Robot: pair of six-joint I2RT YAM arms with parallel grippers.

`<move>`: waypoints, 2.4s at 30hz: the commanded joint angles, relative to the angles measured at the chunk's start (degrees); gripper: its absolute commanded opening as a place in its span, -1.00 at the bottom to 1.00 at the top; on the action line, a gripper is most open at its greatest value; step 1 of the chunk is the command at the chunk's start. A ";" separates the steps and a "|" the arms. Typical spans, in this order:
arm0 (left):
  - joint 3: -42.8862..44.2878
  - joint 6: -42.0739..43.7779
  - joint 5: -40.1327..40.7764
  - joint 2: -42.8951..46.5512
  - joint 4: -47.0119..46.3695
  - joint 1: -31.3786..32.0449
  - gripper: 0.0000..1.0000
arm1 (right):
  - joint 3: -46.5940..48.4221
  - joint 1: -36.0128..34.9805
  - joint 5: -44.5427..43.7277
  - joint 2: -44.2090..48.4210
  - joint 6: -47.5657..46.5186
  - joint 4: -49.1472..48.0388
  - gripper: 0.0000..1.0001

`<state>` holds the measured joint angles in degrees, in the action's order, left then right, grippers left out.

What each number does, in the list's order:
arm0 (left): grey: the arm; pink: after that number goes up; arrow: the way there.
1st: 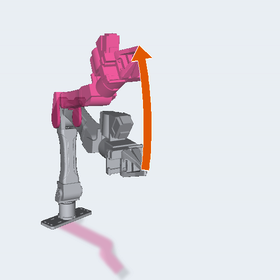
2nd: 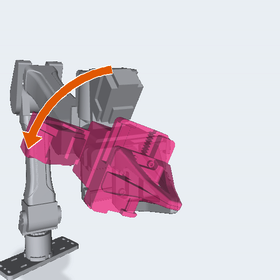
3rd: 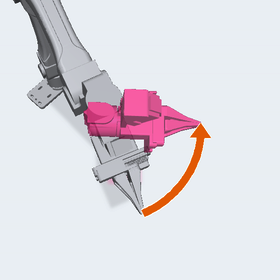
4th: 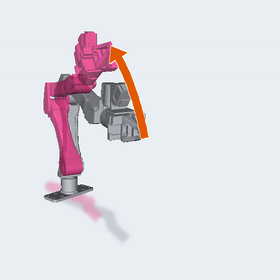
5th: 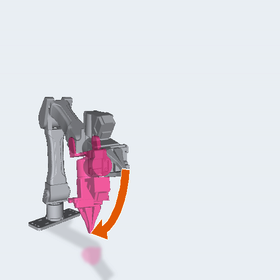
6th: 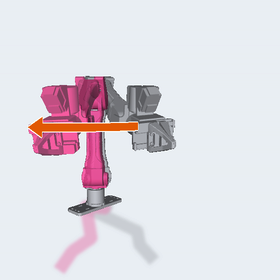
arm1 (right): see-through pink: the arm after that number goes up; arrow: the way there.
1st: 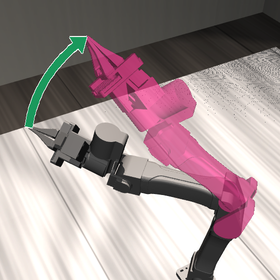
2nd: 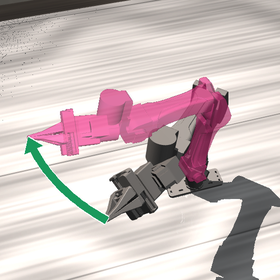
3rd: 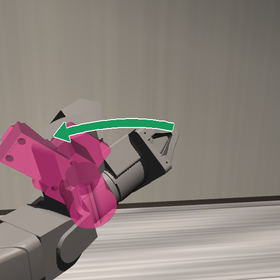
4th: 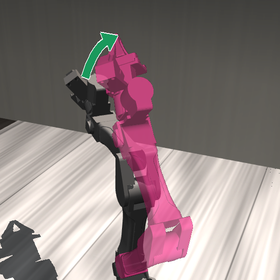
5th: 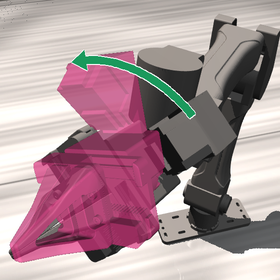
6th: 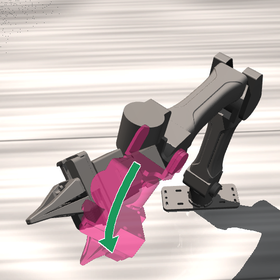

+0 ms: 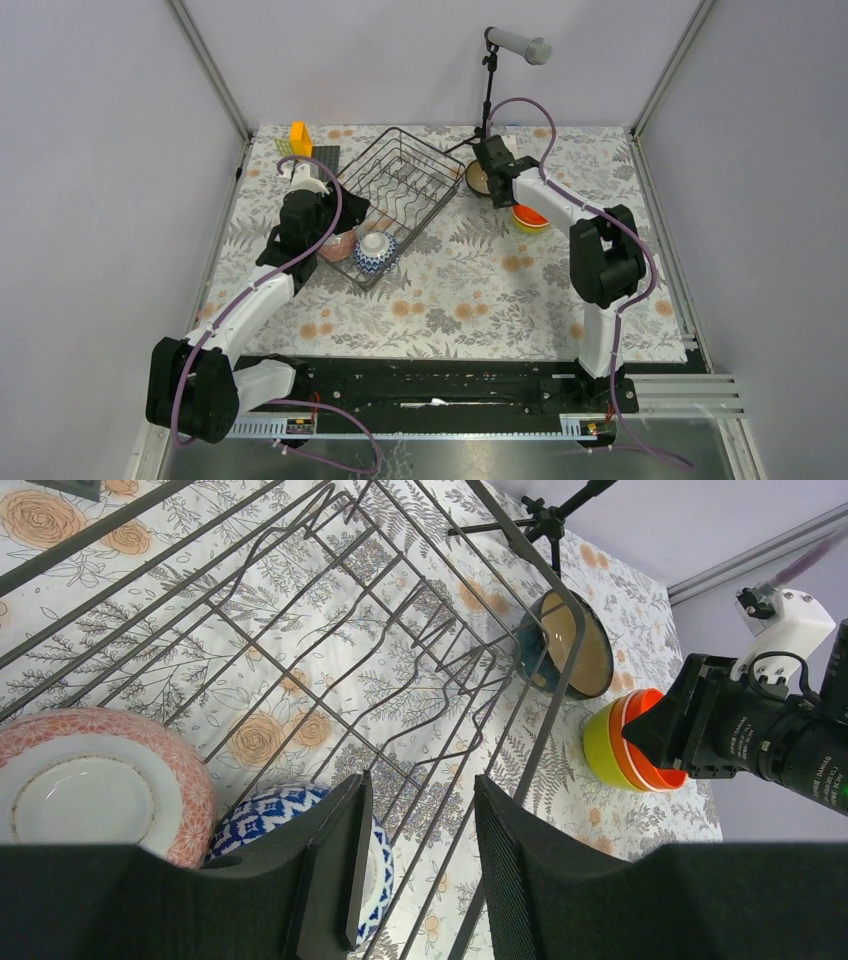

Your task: Unload the bowls from the dish rack

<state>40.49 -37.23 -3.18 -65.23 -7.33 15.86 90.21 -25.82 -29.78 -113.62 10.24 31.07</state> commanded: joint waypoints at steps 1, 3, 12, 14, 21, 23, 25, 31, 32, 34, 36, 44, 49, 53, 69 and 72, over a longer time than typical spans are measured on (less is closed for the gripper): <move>2.38 1.45 0.28 0.48 -1.16 0.31 -0.05 | 2.47 -0.06 1.36 5.32 -0.89 2.34 -0.11; 2.48 1.59 -0.12 0.95 -0.08 0.30 -0.05 | 2.15 -0.33 2.80 7.01 -1.26 2.57 -0.08; 7.82 2.02 5.23 2.98 16.38 0.89 0.12 | 1.77 -5.91 24.69 12.94 -2.81 0.72 0.03; 9.10 1.91 5.90 3.00 20.21 1.60 0.31 | 2.44 -8.06 29.02 13.09 -2.37 -0.58 0.05; 8.67 0.86 10.28 5.09 27.03 2.86 0.41 | 7.51 -12.76 42.51 8.41 1.11 -3.98 0.09; 7.29 -0.28 12.85 7.69 27.04 2.78 0.36 | 9.48 -13.79 43.54 6.57 1.30 -4.09 0.16; 6.43 -1.13 14.84 9.60 27.85 2.25 0.29 | 10.87 -14.66 44.79 4.73 1.13 -4.27 0.21; 6.96 -3.59 17.93 13.34 33.41 0.01 0.17 | 15.82 -17.93 47.36 -1.93 -0.80 -3.32 0.26; 7.18 -3.82 17.99 13.64 34.15 -0.36 0.17 | 16.80 -18.39 47.30 -3.17 -1.10 -2.90 0.28; 7.83 -4.42 18.98 14.06 36.05 -0.72 0.27 | 19.02 -19.41 47.20 -5.53 -1.96 -1.77 0.43; 8.61 -4.60 20.49 14.33 37.90 -0.85 0.52 | 20.81 -20.77 45.66 -7.32 -3.25 -0.91 0.62; 8.69 -2.85 21.92 15.22 38.41 -1.25 0.69 | 26.67 -24.49 37.40 -13.04 -6.85 1.99 0.76; 8.53 -3.20 23.57 15.14 39.05 -1.77 0.64 | 28.93 -25.41 35.01 -16.16 -7.15 3.19 0.69; 8.63 -2.33 24.82 15.74 39.32 -1.88 0.67 | 29.63 -26.07 32.25 -17.62 -7.43 3.25 0.68; 7.32 -2.33 20.64 15.56 37.83 -1.88 0.67 | 30.97 -25.94 22.88 -18.26 -2.07 1.26 -0.17; 7.32 -2.15 19.90 15.41 37.60 -1.88 0.67 | 30.96 -25.89 24.85 -18.03 -1.80 1.14 0.24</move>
<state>47.22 -40.34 18.52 -49.71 32.86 14.24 120.25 -51.64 -5.30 -132.29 7.03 33.32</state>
